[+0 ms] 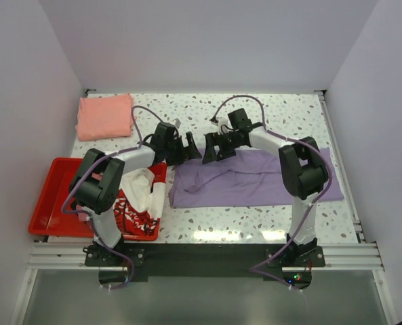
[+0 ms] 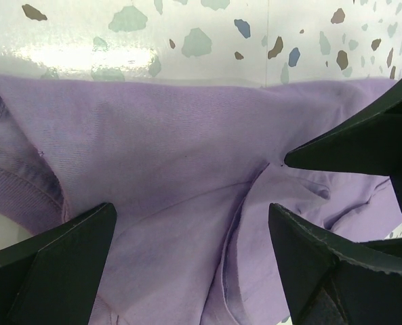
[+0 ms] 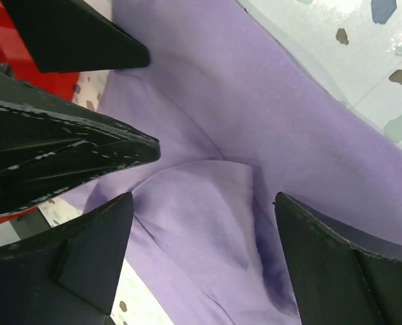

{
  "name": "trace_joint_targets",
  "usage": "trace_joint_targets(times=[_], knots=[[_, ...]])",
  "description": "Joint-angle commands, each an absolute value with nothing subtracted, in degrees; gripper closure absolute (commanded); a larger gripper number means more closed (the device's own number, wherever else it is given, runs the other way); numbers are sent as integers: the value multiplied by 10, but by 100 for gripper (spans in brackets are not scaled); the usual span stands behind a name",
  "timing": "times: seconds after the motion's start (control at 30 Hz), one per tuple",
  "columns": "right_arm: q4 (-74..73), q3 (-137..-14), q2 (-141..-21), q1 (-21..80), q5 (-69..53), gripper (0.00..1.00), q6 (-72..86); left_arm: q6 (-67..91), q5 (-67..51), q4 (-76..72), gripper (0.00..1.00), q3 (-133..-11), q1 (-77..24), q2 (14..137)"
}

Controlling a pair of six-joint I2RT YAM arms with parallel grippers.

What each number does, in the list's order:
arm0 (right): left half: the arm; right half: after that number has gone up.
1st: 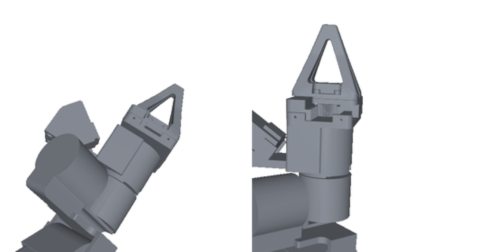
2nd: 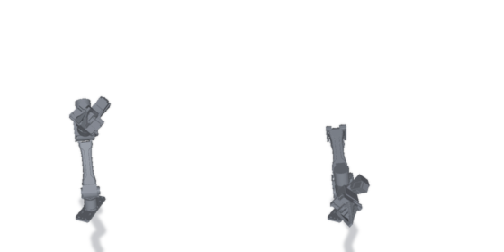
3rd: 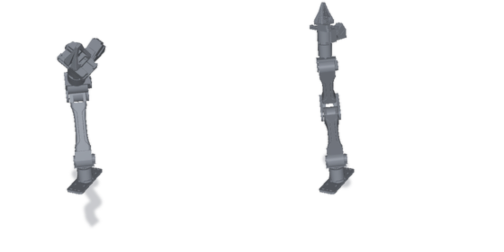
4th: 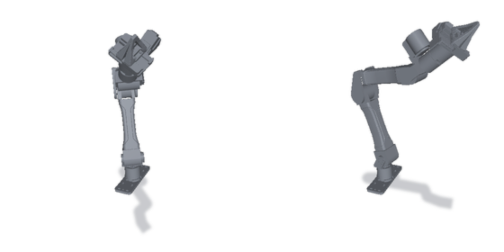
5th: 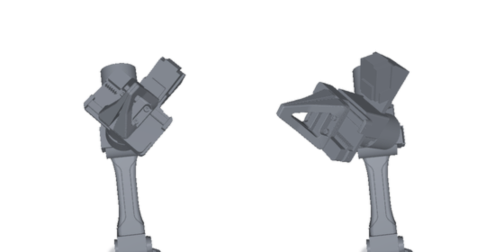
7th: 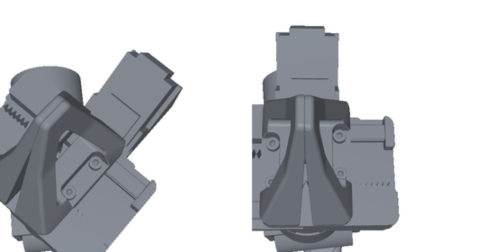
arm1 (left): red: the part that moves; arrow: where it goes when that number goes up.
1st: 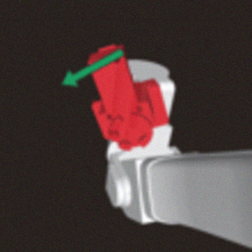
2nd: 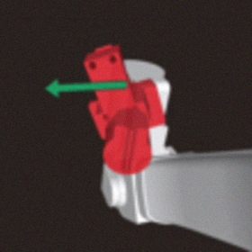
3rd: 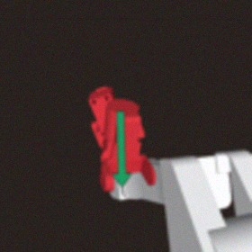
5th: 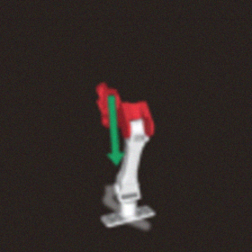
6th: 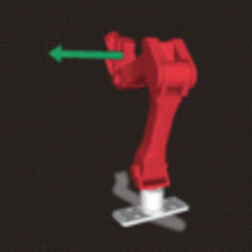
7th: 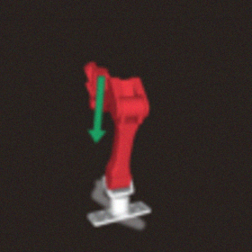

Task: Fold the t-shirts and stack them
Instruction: Fold the tshirt

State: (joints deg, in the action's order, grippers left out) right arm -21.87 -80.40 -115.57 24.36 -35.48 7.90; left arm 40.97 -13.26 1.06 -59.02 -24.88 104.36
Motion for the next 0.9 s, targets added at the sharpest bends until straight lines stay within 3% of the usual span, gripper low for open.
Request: trace_joint_targets(times=[0.0, 0.07, 0.17, 0.2, 0.3, 0.6, 0.87], knots=[[-223, -829, -1156, 245, -364, 15, 68, 401, -116, 27, 0, -602, -246, 1047], [-221, -823, -1155, 246, -365, 21, 66, 401, -114, 26, 0, -600, -246, 1047], [-220, -817, -1154, 247, -366, 37, 68, 403, -113, 25, 0, -599, -246, 1047], [-215, -815, -1152, 247, -366, 46, 69, 403, -113, 25, 0, -598, -246, 1047], [-207, -804, -1145, 247, -371, 58, 72, 405, -113, 22, 0, -595, -246, 1045], [-222, -805, -1153, 247, -347, 64, 60, 403, -113, 23, 0, -594, -246, 1042], [-222, -801, -1150, 251, -307, 89, 40, 404, -111, 25, 0, -594, -246, 1037]])
